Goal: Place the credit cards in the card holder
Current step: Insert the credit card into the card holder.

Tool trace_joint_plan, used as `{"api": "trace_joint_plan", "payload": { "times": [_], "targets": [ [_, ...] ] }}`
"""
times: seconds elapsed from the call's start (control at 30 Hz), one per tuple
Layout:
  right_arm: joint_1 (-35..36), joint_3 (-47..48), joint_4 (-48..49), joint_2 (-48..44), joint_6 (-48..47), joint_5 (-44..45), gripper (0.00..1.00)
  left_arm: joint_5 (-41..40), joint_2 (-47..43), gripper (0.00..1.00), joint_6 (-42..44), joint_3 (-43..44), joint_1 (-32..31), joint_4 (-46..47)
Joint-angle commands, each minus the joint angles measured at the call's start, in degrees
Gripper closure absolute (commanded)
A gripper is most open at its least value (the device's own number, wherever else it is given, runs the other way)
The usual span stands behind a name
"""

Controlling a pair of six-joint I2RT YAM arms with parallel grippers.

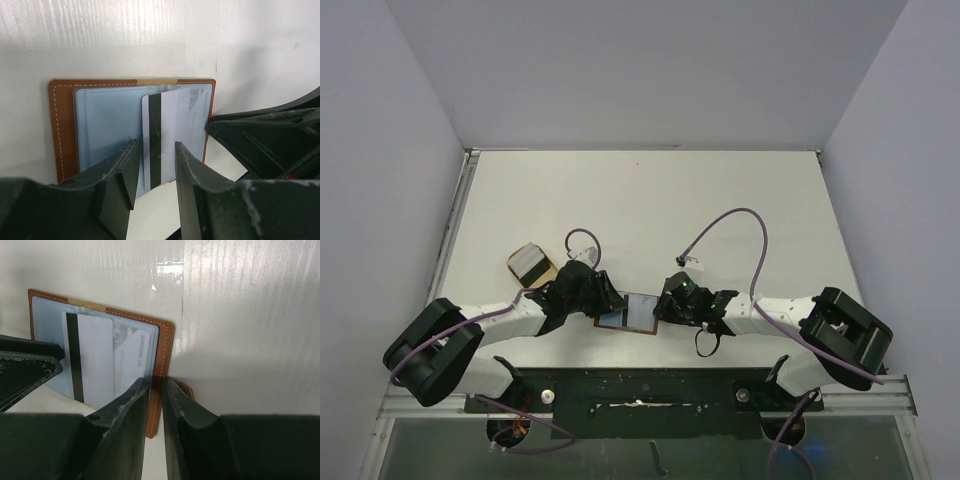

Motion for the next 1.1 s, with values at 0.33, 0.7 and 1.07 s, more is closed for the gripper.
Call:
{"api": "trace_joint_plan", "payload": {
  "times": [0.33,0.7,1.07],
  "targets": [
    [0.0,-0.3,-2.0,3.6,-1.8,-1.9,0.81,3.6,4.8,0.70,1.0,2.8,-1.2,7.2],
    [-1.6,0.2,-2.1,3.8,-3.5,-1.6,0.82,3.1,7.2,0.74,1.0,5.5,-3.1,7.7],
    [-3.1,-0.7,-2.7,1.8,-4.6,-1.3,0.82,-6.4,0.8,0.72,4.4,7.2,-2.6,-5.9]
  ]
}}
